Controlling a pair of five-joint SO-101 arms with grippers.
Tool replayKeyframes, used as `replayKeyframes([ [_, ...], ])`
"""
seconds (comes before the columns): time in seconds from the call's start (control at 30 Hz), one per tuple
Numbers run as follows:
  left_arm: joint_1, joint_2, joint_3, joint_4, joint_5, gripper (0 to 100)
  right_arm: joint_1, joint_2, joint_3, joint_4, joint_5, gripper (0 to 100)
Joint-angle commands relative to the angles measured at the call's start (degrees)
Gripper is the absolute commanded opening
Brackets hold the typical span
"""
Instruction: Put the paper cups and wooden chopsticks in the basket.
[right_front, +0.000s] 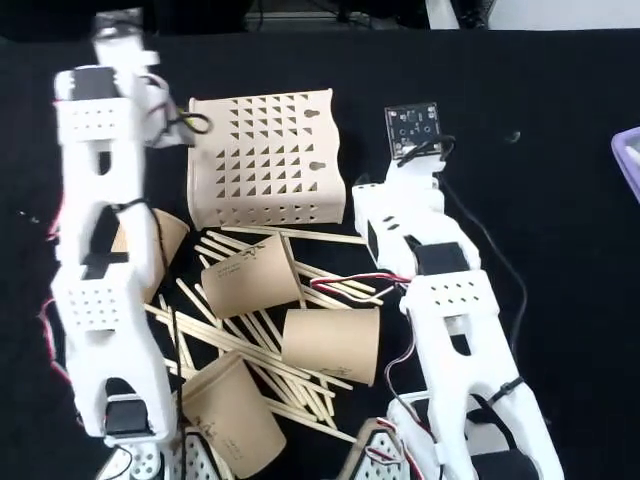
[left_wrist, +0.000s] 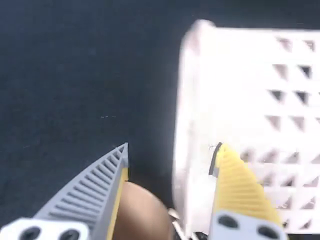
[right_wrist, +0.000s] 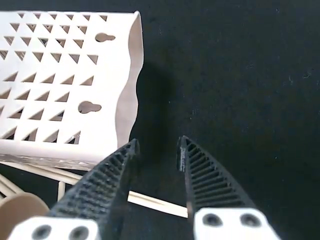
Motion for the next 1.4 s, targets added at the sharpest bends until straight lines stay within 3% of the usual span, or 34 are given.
replayKeyframes([
  [0.0, 2.42, 2.46, -3.12, -0.79, 0.44, 28, 0.35, 0.31, -0.48, -1.41, 0.53, 13.4],
  [0.3, -4.35, 7.47, -4.88, -1.41, 0.35, 28, 0.35, 0.31, -0.48, -1.41, 0.53, 13.4],
  [0.5, -7.43, 8.53, -4.79, -1.49, -5.01, 28, 0.35, 0.31, -0.48, -1.41, 0.53, 13.4],
  [0.93, -13.14, 10.99, -6.11, -5.45, -5.19, 28, 0.35, 0.31, -0.4, -1.41, 0.53, 13.4],
  [1.07, -16.75, 10.99, -15.78, -1.41, -4.84, 28, 0.35, 0.31, -0.4, -1.41, 0.53, 13.4],
  [1.23, -17.71, 10.99, -34.15, 10.81, -4.66, 28, 0.35, 0.31, -0.4, -1.41, 0.53, 13.4],
  [1.37, -18.33, 9.05, -39.43, 11.08, 1.23, 28, 0.35, 0.31, -0.4, -1.41, 0.53, 13.4],
])
